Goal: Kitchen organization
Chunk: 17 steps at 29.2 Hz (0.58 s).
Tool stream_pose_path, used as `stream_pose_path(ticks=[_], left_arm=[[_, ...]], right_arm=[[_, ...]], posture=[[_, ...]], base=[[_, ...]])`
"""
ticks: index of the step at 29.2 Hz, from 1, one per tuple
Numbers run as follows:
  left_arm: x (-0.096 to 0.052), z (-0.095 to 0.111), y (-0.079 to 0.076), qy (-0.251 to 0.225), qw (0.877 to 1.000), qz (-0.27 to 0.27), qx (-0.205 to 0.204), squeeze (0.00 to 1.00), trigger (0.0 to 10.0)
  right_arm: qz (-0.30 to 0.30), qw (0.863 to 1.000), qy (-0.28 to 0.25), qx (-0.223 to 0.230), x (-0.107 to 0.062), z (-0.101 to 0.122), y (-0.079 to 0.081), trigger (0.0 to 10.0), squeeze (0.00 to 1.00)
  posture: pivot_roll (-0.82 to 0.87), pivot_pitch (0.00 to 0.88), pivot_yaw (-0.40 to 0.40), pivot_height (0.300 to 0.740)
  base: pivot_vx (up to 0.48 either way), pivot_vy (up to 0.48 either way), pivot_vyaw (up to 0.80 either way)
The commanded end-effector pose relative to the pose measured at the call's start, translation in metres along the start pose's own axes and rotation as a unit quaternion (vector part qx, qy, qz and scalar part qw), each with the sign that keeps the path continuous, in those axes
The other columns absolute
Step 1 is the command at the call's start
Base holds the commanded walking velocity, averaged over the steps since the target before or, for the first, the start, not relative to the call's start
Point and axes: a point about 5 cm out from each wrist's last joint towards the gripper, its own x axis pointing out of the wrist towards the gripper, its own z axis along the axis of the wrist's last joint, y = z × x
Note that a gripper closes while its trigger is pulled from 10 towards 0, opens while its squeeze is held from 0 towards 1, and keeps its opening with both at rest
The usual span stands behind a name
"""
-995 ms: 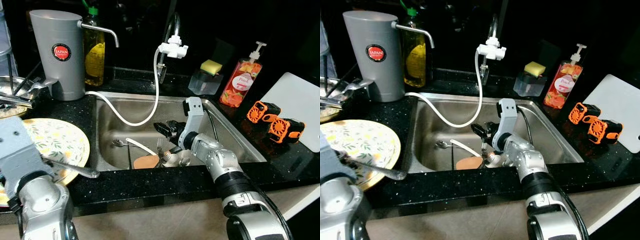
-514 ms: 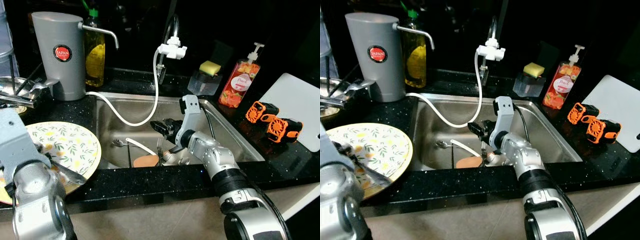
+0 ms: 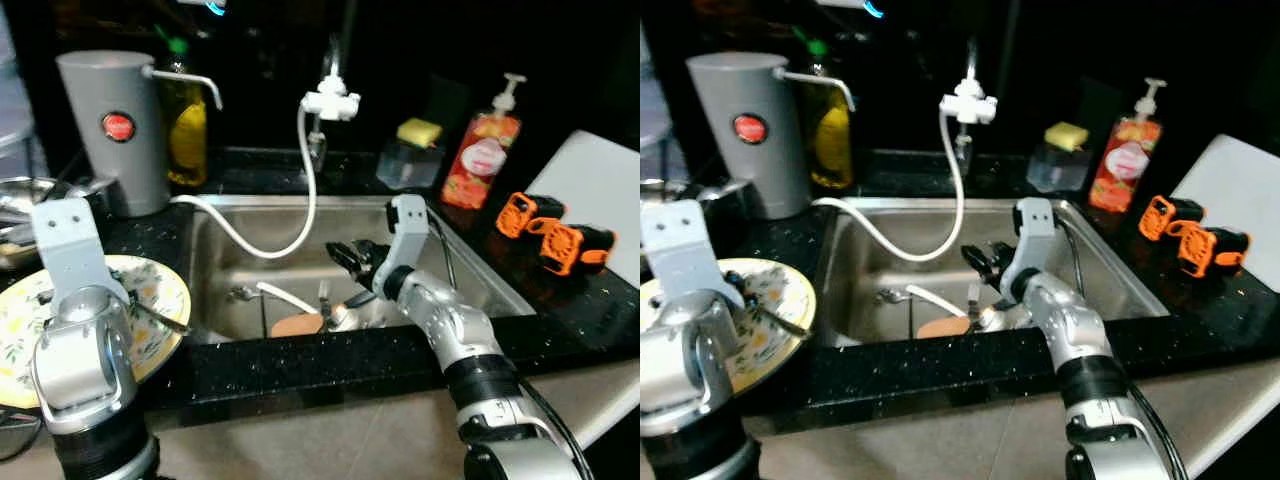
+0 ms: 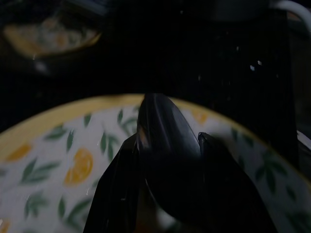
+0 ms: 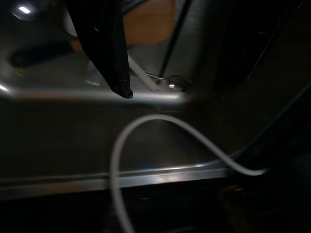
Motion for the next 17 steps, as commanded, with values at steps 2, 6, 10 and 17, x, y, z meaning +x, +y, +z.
stream_pose_path(ticks=[2,6,10,17], left_arm=[[0.007,-0.012,0.000,0.038,0.999,-0.009,0.018,0.00,10.0],[0.008,-0.015,-0.006,0.045,0.998,-0.028,0.030,0.00,10.0],[0.010,-0.012,-0.005,0.026,0.998,-0.019,0.052,0.00,10.0],[-0.008,0.017,-0.030,-0.098,0.987,-0.094,0.088,0.00,10.0]], right_arm=[[-0.008,1.000,0.000,-0.003,-0.004,0.001,-0.003,10.0,0.00],[-0.013,1.000,-0.002,-0.004,-0.005,0.002,-0.003,10.0,0.00],[-0.012,1.000,-0.003,-0.004,-0.004,0.002,-0.001,10.0,0.00],[-0.011,1.000,-0.003,-0.004,-0.005,0.000,0.001,10.0,0.00]], posture=[[0.19,0.072,-0.074,0.740],[0.19,0.067,-0.074,0.740],[0.19,0.066,-0.074,0.740],[0.20,0.056,-0.075,0.740]], base=[[0.000,0.000,0.00],[0.000,0.000,0.00],[0.000,0.000,0.00],[0.000,0.000,0.00]])
